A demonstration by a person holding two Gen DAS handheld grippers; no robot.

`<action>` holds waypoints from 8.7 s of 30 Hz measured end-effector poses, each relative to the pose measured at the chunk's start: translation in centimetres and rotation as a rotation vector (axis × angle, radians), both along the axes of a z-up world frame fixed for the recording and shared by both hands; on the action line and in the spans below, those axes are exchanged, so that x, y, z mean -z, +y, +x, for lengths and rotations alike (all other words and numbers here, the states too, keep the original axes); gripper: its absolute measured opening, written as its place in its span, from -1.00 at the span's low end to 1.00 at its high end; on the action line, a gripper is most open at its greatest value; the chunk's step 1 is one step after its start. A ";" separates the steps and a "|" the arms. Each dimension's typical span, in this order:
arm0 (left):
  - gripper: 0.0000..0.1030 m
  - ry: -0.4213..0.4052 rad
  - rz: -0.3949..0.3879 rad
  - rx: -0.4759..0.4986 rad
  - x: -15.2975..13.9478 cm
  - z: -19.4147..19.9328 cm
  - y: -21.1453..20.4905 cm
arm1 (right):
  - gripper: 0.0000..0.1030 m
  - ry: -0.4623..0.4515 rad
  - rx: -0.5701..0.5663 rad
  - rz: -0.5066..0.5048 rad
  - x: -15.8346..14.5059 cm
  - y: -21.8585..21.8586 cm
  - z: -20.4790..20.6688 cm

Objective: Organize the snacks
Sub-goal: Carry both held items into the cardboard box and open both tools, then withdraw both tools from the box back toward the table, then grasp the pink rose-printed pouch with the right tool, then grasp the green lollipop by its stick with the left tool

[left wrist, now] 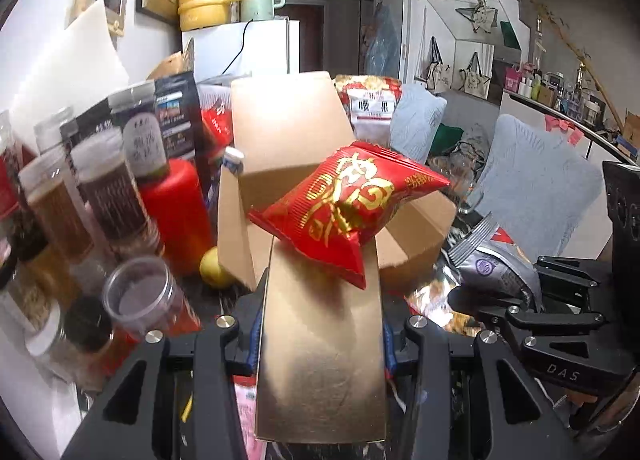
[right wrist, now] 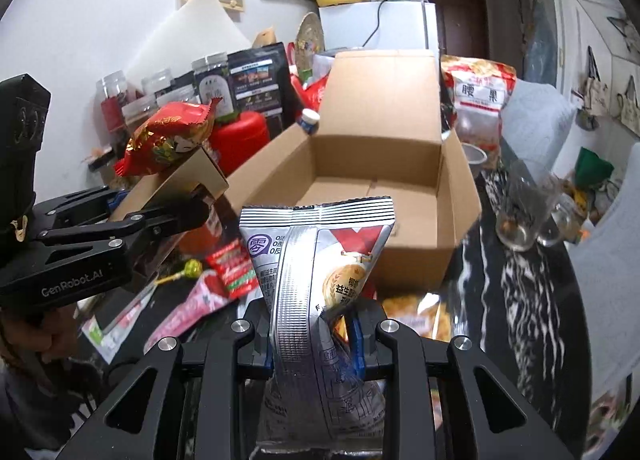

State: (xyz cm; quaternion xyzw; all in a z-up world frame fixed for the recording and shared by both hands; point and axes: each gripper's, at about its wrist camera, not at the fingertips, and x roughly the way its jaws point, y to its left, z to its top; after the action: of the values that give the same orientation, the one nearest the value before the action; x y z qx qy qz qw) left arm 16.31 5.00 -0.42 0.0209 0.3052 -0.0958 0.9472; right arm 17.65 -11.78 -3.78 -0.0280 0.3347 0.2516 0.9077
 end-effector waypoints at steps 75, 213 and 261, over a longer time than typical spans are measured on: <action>-0.11 0.296 0.057 -0.096 7.2 24.7 -0.9 | -0.05 0.167 0.185 -0.179 4.3 3.1 24.3; -0.10 0.245 -0.051 -0.291 9.1 -8.2 16.0 | -0.04 0.175 -0.097 -0.272 12.3 21.4 -0.7; -0.51 0.285 -0.003 -0.390 14.4 3.3 12.0 | -0.61 0.131 -0.059 0.049 7.7 7.6 -4.6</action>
State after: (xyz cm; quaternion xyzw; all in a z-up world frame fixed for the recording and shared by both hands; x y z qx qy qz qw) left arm 19.56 17.00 -14.79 -0.0538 0.4341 0.0862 0.8951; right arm 13.09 -4.14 -11.44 0.0012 0.3861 0.2877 0.8765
